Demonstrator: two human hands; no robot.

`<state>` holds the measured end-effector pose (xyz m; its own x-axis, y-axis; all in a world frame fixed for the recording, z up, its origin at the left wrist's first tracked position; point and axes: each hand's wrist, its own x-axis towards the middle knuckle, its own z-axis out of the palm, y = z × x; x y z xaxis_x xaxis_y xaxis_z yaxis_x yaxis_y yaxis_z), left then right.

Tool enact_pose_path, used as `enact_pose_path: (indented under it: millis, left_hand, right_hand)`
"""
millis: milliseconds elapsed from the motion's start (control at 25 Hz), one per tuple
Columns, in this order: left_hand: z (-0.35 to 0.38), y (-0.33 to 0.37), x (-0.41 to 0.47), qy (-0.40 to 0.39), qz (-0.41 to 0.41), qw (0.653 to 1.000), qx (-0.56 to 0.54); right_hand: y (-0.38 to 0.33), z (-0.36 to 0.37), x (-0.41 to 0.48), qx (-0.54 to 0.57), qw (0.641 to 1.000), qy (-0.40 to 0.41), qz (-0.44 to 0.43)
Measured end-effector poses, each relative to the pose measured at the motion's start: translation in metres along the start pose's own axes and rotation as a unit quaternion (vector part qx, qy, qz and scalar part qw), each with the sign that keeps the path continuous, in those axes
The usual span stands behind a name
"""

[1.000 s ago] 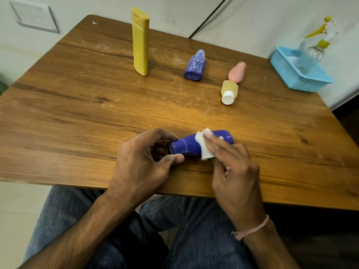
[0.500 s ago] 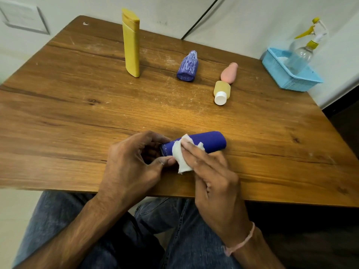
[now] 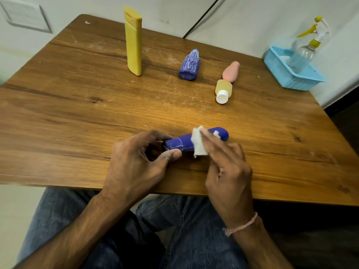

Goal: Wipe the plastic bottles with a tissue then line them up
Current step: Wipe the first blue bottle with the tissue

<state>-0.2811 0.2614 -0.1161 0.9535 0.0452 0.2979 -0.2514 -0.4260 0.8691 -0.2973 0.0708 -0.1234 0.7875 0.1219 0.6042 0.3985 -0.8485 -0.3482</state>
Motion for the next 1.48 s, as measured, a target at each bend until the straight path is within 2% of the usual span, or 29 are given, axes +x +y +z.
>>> enact_pose_path:
  millis: [80,120,280,400,520,640,720,880,1040,1200,1360,1400,1480]
  left_hand:
    - [0.002,0.001,-0.001,0.006,-0.001,1.000,0.004]
    - [0.002,0.001,-0.001,0.007,0.004,1.000,0.009]
    - [-0.004,0.001,-0.002,-0.037,0.029,0.999,0.008]
    - [-0.002,0.001,-0.001,-0.079,0.038,0.996,0.005]
    - [-0.001,0.000,-0.002,-0.066,0.040,0.997,0.006]
    - [-0.001,0.001,-0.004,-0.055,0.044,0.997,-0.010]
    - [0.001,0.003,-0.006,-0.039,0.039,0.998,-0.026]
    - [0.004,0.005,-0.007,-0.021,0.039,0.999,-0.015]
    - [0.001,0.004,-0.006,-0.019,0.050,0.999,-0.003]
    - [0.003,0.005,-0.007,-0.019,0.024,0.999,-0.031]
    - [-0.001,0.004,-0.006,-0.020,0.043,0.999,-0.013]
    - [0.000,0.004,-0.006,-0.021,0.039,0.999,-0.013]
    - [0.002,0.006,-0.006,-0.019,0.021,0.999,-0.019]
  right_hand:
    - [0.007,-0.002,0.006,-0.027,0.997,0.036,0.063]
    - [0.001,0.001,0.006,-0.028,0.997,0.037,0.066]
    - [-0.028,0.011,0.000,0.040,0.999,-0.009,-0.025]
    - [-0.018,0.008,0.011,0.047,0.999,0.005,-0.007]
    - [-0.026,0.009,0.009,0.081,0.997,-0.014,-0.002]
    - [-0.035,0.008,0.006,0.098,0.994,-0.044,-0.031]
    - [-0.022,0.004,0.013,0.070,0.996,-0.042,-0.041]
    - [-0.010,0.002,0.025,0.025,1.000,-0.011,0.001]
    - [-0.023,0.000,0.012,0.070,0.989,-0.084,-0.101]
    - [0.003,-0.004,0.033,0.020,0.999,-0.036,-0.028]
    - [-0.021,-0.001,0.012,0.067,0.988,-0.082,-0.110]
    - [-0.016,-0.003,0.014,0.060,0.989,-0.081,-0.110]
    - [0.000,-0.005,0.025,0.027,0.997,-0.042,-0.053]
